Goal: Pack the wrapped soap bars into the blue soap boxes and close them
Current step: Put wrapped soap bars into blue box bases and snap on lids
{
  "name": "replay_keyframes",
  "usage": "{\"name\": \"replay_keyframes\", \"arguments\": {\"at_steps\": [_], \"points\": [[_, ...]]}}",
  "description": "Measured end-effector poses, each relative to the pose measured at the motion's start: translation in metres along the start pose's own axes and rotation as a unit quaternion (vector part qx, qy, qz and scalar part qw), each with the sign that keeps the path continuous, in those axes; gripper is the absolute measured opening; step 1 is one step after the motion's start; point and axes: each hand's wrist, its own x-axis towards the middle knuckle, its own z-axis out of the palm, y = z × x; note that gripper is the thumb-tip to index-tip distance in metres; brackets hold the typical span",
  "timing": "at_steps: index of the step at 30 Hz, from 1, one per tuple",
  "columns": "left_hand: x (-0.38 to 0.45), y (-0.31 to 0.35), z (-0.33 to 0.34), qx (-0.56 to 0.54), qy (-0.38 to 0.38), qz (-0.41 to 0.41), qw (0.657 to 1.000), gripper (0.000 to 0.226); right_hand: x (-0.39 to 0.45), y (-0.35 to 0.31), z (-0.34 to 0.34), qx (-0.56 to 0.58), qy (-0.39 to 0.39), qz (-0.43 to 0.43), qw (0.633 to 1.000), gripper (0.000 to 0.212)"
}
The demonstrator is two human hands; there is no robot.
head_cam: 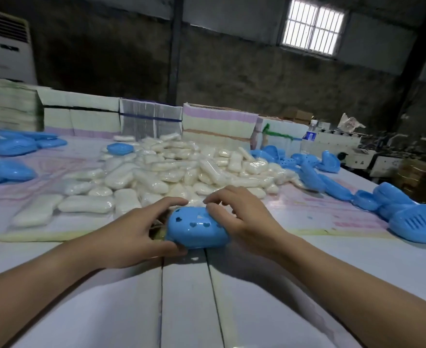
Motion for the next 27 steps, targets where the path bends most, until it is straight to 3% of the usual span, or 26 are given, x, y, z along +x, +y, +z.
{"name": "replay_keyframes", "arguments": {"at_steps": [4, 6, 11, 19, 22, 27], "points": [[0.0, -0.002, 0.001, -0.011, 0.004, 0.011, 1.0, 0.075, -0.005, 0.011, -0.004, 0.026, -0.111, -0.086, 0.99, 0.05], [0.0, -0.002, 0.0, -0.009, 0.004, 0.014, 1.0, 0.075, -0.007, 0.016, -0.003, 0.008, -0.12, -0.111, 0.986, 0.059], [0.0, -0.002, -0.002, 0.006, -0.003, 0.009, 1.0, 0.082, -0.005, 0.013, 0.003, 0.049, -0.12, -0.086, 0.988, 0.057], [0.001, 0.0, 0.0, -0.023, 0.004, 0.011, 1.0, 0.069, 0.001, 0.006, 0.003, 0.117, -0.176, -0.045, 0.976, 0.042], [0.001, -0.002, -0.001, -0.025, 0.0, 0.008, 1.0, 0.065, 0.004, 0.006, 0.003, 0.067, -0.186, -0.051, 0.979, 0.039], [0.002, -0.005, -0.001, -0.017, 0.014, 0.011, 1.0, 0.063, 0.008, 0.006, 0.006, -0.037, -0.172, -0.077, 0.981, 0.057]]}}
